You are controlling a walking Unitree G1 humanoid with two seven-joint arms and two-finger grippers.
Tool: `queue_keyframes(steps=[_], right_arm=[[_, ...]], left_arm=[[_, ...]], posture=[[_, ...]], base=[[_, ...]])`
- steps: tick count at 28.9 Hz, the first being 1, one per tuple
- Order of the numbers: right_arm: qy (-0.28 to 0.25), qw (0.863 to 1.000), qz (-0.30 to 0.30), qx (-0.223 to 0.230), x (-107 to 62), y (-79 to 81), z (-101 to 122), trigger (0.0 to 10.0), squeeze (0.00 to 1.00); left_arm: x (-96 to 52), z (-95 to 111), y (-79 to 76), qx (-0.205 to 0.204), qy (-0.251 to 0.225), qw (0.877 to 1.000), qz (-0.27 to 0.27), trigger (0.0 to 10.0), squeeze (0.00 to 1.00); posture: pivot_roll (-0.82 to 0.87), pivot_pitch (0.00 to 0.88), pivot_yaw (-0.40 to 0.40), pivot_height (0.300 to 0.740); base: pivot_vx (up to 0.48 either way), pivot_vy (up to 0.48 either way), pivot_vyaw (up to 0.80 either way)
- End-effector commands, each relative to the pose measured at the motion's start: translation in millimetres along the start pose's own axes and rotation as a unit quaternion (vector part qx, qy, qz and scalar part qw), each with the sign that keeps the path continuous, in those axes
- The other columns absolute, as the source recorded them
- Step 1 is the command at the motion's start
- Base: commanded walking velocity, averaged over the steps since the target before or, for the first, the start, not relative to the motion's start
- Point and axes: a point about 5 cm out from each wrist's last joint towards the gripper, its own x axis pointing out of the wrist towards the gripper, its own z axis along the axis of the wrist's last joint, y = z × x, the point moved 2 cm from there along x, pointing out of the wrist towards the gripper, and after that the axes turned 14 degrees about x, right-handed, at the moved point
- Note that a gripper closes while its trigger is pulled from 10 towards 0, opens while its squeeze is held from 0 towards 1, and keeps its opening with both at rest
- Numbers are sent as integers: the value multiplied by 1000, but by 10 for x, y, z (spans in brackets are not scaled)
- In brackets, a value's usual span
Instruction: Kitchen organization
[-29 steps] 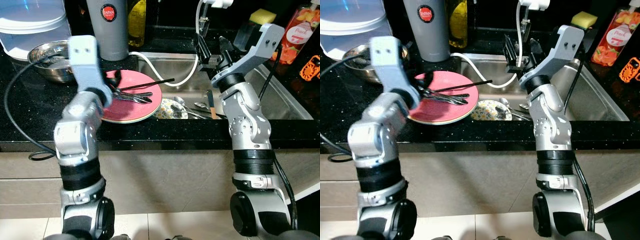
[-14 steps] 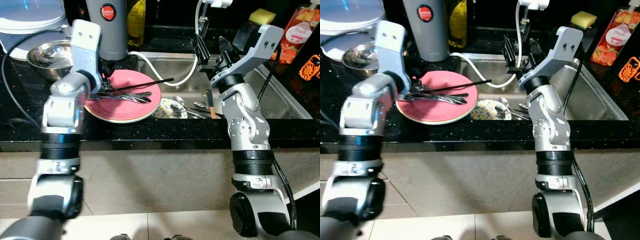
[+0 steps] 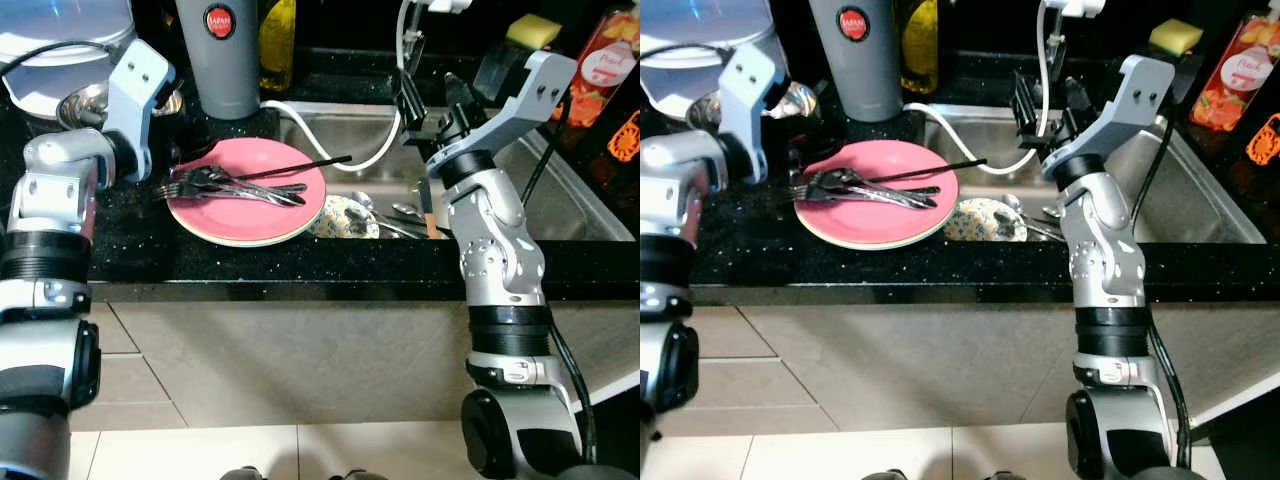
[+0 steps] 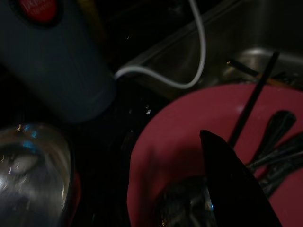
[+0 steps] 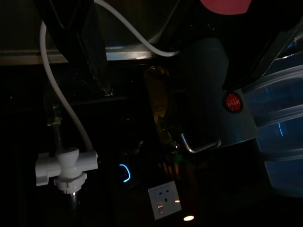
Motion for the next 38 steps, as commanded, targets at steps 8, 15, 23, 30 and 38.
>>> queue_keyframes(steps=[8,15,23,30,38], right_arm=[[-11,1000,-13,3,-100,31,45,10000,0],[-18,1000,-25,1,-173,24,87,10000,0],[-18,1000,-25,-1,-198,62,101,10000,0],[-12,1000,-27,5,-219,95,69,10000,0],[-6,999,-32,4,-267,88,82,10000,0]], left_arm=[[248,-106,-12,-39,11,999,8,10000,0],[392,-113,-221,-62,-21,997,-34,10000,0],[473,10,-382,-22,-49,993,-107,10000,0],[389,-232,-454,-9,-2,990,-139,10000,0],[355,-218,-411,-16,-7,990,-141,10000,0]], posture=[[32,74,12,740],[-1,80,25,740],[-11,85,39,740],[3,107,37,740],[-3,139,33,740]], base=[[0,0,0],[0,0,0],[0,0,0],[0,0,0],[0,0,0]])
